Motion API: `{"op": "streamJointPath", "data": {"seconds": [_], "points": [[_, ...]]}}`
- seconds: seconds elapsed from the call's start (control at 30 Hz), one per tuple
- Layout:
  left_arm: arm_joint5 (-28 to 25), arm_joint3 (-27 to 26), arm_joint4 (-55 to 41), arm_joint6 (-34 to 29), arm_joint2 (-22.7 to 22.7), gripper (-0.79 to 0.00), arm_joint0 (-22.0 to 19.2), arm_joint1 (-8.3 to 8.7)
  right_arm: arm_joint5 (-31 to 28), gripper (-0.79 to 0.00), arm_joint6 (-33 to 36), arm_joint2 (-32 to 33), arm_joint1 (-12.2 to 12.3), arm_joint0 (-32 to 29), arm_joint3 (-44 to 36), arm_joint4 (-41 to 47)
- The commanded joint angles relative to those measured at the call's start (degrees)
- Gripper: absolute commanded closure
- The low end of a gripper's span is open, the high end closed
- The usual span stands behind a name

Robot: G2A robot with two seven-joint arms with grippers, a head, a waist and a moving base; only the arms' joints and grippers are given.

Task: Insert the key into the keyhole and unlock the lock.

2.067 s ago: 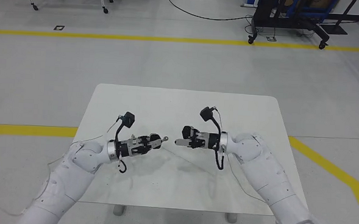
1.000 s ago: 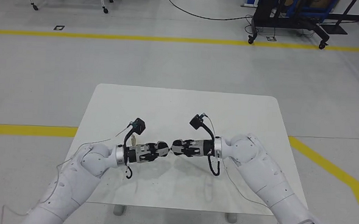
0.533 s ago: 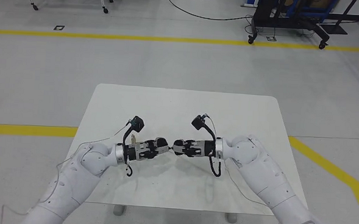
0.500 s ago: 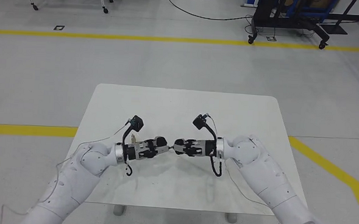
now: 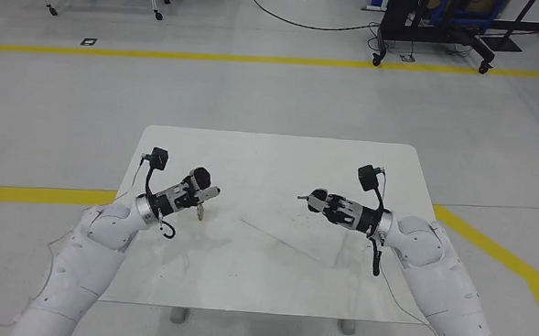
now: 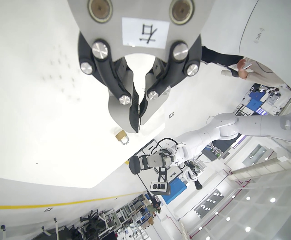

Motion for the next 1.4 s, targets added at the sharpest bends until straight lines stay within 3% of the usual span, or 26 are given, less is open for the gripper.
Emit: {"op": "streamJointPath", "data": {"seconds": [0.0, 0.07, 0.2, 0.43, 0.5, 0.63, 0.77, 0.97, 1.07, 1.23, 1.37], "points": [[1.3, -2.8, 3.0, 0.7, -3.7, -0.785, 1.4, 0.86, -0.8, 0.0, -1.1, 1.6, 0.3, -1.2, -0.5, -0.1], [4.6, -5.9, 7.3, 1.4, -7.4, -0.785, 3.5, 1.69, -1.4, 0.0, -2.1, 2.6, 0.6, -2.1, -0.9, -0.8], [16.7, -13.9, 16.4, 0.0, -12.6, -0.785, 8.3, 2.89, -2.8, 0.0, -3.1, 2.8, 0.8, -3.0, -1.5, -0.8], [16.7, -13.9, 16.4, 0.0, -12.6, -0.785, 8.3, 2.89, -2.8, 0.0, -3.1, 2.8, 0.8, -3.0, -1.5, -0.8], [18.9, -15.4, 22.1, 2.2, -13.5, -0.785, 9.2, 3.06, -2.8, 0.0, -3.1, 2.8, 0.8, -3.0, -1.5, -0.8], [22.3, -21.7, 34.7, 7.3, -16.8, -0.785, 15.9, 3.7, -2.8, 0.0, -3.1, 2.8, 0.8, -3.0, -1.5, -0.8], [26.3, -29.9, 49.6, 5.6, -19.8, -0.785, 23.8, 4.54, -2.8, 0.0, -3.1, 2.8, 0.8, -3.0, -1.5, -0.8], [26.9, -37.8, 60.0, 3.0, -18.2, -0.785, 30.6, 4.76, -2.8, 0.0, -3.1, 2.8, 0.8, -3.0, -1.5, -0.8], [28.1, -36.5, 59.3, 2.5, -15.4, -0.785, 29.1, 4.32, -2.8, 0.0, -3.1, 2.8, 0.8, -3.0, -1.5, -0.8], [32.1, -31.7, 61.1, -0.2, -7.5, -0.785, 22.3, 2.96, -2.8, 0.0, -3.1, 2.8, 0.8, -3.0, -1.5, -0.8], [33.9, -28.4, 63.0, -1.7, -3.0, -0.702, 17.7, 2.01, -2.8, 0.0, -3.1, 2.8, 0.8, -3.0, -1.5, -0.8]]}}
